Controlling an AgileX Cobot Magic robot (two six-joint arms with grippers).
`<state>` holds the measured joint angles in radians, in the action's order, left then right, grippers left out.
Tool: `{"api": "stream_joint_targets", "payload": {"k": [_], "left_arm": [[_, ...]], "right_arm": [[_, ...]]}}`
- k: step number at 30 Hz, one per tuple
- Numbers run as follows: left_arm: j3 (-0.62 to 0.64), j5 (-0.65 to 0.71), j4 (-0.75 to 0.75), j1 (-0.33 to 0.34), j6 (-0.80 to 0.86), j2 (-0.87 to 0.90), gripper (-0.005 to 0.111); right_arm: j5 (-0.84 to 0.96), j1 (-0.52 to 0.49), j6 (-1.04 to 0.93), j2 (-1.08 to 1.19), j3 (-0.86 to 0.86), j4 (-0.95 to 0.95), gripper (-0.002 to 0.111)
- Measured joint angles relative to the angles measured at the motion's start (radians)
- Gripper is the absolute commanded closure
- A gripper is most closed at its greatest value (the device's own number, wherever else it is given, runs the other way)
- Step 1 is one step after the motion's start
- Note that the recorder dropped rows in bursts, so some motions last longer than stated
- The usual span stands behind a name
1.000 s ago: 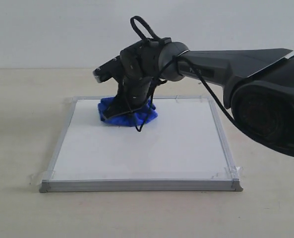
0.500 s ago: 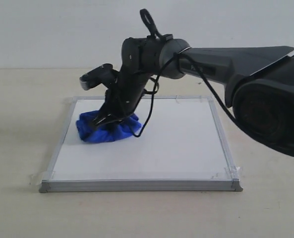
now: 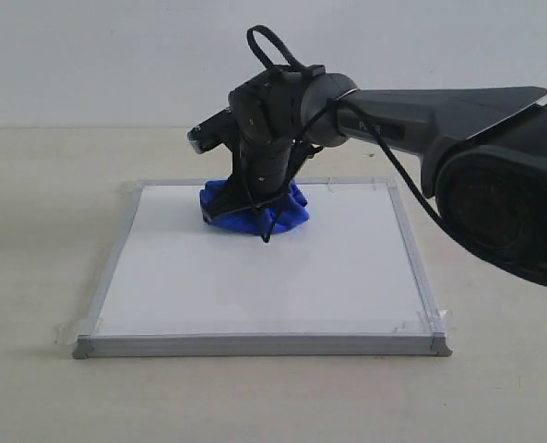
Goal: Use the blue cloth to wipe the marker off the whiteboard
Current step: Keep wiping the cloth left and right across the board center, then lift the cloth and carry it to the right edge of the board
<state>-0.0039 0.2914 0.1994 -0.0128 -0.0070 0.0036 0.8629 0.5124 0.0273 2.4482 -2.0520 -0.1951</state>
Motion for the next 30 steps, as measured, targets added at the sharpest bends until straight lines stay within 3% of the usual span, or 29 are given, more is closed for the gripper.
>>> {"api": "stream_joint_targets", "payload": {"k": [4,8,11,18,30], "left_arm": [[0.0,0.0,0.0,0.0,0.0,0.0,0.102],[0.0,0.0,0.0,0.0,0.0,0.0,0.102],[0.0,0.0,0.0,0.0,0.0,0.0,0.102],[0.0,0.0,0.0,0.0,0.0,0.0,0.102],[0.0,0.0,0.0,0.0,0.0,0.0,0.102]], "right_arm": [[-0.013,-0.002,-0.084,-0.001,0.0,0.115,0.108],[-0.045,0.029,-0.39,-0.002,0.0,0.425,0.108],[-0.045,0.079,-0.492,0.001,0.0,0.516,0.108],[0.028,0.066,-0.486,-0.014,0.0,0.412,0.108],[0.299,-0.148,-0.506,-0.22,0.009,0.267,0.109]]}}
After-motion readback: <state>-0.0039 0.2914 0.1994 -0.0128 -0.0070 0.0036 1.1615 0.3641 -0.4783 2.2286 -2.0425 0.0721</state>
